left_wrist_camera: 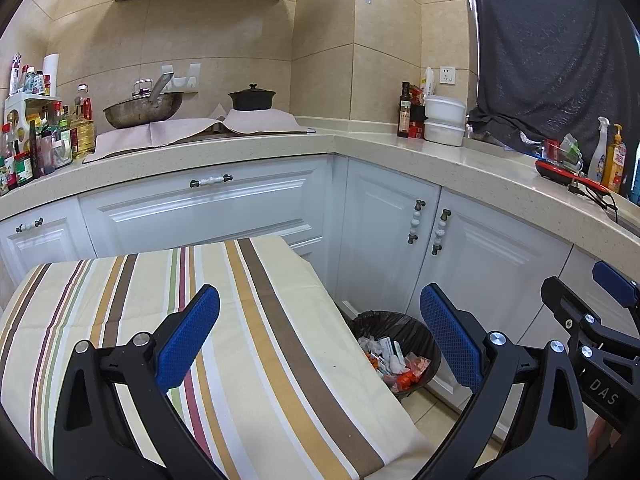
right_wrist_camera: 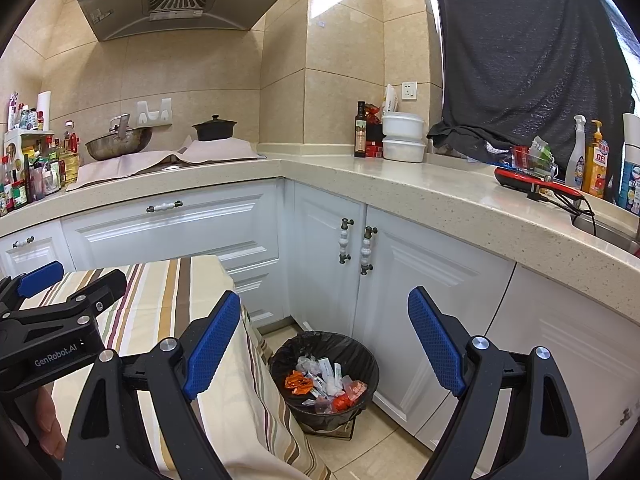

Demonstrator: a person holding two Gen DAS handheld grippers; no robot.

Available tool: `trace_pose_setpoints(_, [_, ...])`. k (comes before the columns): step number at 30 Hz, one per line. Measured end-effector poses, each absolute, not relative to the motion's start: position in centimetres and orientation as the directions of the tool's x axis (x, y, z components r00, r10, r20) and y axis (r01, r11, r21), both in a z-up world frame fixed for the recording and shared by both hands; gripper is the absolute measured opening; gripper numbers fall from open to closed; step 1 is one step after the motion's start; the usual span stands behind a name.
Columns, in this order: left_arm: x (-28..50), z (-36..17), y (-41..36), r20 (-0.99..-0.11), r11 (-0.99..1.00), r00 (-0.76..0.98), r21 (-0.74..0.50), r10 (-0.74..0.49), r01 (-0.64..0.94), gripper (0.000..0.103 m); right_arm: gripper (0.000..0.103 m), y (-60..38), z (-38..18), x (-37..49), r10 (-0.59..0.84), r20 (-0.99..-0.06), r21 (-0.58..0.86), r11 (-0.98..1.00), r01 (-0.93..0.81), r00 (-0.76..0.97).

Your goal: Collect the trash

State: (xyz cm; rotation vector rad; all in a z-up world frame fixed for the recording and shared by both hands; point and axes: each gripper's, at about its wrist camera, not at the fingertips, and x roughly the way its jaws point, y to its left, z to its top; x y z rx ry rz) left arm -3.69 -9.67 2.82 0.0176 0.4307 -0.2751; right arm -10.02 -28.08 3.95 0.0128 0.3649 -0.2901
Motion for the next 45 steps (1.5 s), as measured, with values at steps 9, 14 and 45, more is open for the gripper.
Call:
trace_pose_setpoints(9, [-3.8, 3.0, -9.7, -0.409, 0.963, 0.874, -0.046, -0.262, 0.267, 0.098, 0.083, -28.0, 4.1, -9.9, -0.276, -0.350, -0.040, 0.959, 0.280, 0.895])
trace_pose_setpoints(14, [-3.9, 3.1, -9.7, -0.405, 0.963, 0.876, -0.049, -0.261, 0.264, 0.098, 0.083, -28.1, 4.2, -9.9, -0.275, -0.350, -0.042, 0.960, 0.278, 0.896])
trace_pose_setpoints(45, [-3.0, 3.1, -9.4, -0.406, 0.960, 0.874, -0.034, -0.268, 0.279, 0.098, 0.083, -28.0, 3.6, -8.8, -0.253, -0.369, -0.045, 0.966, 0.254, 0.895])
